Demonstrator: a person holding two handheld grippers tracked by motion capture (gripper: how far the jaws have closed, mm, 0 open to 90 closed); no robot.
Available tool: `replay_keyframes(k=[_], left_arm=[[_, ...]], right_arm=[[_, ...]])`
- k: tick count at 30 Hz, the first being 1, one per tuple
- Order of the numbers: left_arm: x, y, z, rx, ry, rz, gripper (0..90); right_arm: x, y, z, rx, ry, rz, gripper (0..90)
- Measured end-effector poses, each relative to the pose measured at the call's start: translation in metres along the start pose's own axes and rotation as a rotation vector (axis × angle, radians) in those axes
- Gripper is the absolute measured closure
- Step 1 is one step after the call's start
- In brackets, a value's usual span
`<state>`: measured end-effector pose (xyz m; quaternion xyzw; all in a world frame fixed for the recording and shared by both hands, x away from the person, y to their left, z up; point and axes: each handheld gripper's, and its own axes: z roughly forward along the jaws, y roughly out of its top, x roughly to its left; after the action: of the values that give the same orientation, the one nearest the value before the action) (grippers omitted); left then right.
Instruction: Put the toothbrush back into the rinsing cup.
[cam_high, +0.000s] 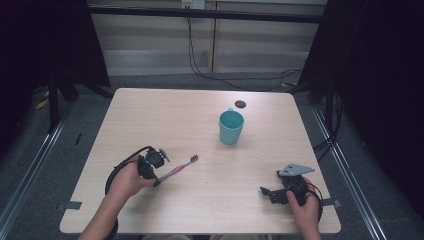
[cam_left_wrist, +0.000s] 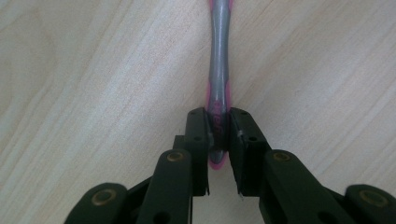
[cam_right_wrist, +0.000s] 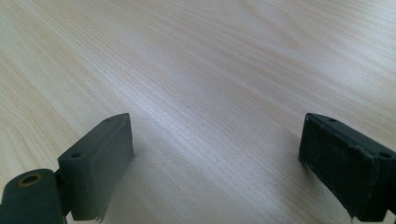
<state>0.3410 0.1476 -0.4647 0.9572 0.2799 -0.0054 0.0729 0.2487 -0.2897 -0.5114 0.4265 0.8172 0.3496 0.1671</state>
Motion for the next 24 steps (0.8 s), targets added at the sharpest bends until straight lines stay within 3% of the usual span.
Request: replay_keyframes(k=[1, 2, 8, 14, 24], left_arm=[[0.000, 0.001, 0.000, 0.003, 0.004, 0.011, 79.0], [-0.001, 0.001, 0.000, -0.029, -0.005, -0.002, 79.1], [-0.003, 0.002, -0.004, -0.111, -0.044, -0.013, 79.2], [-0.002, 0.004, -0.015, -0.158, -0.063, -0.031, 79.1], [-0.009, 0.012, -0.024, -0.229, -0.078, -0.017, 79.1]], right_arm=[[0.000, 0.000, 0.000, 0.000, 0.000, 0.001, 9.5], [0.000, 0.000, 0.000, 0.000, 0.000, 0.000, 9.5], [0.000, 0.000, 0.000, 0.000, 0.000, 0.000, 9.5], [0.000, 0.000, 0.000, -0.001, 0.000, 0.000, 9.4], [0.002, 0.000, 0.000, -0.003, -0.006, 0.010, 10.8]])
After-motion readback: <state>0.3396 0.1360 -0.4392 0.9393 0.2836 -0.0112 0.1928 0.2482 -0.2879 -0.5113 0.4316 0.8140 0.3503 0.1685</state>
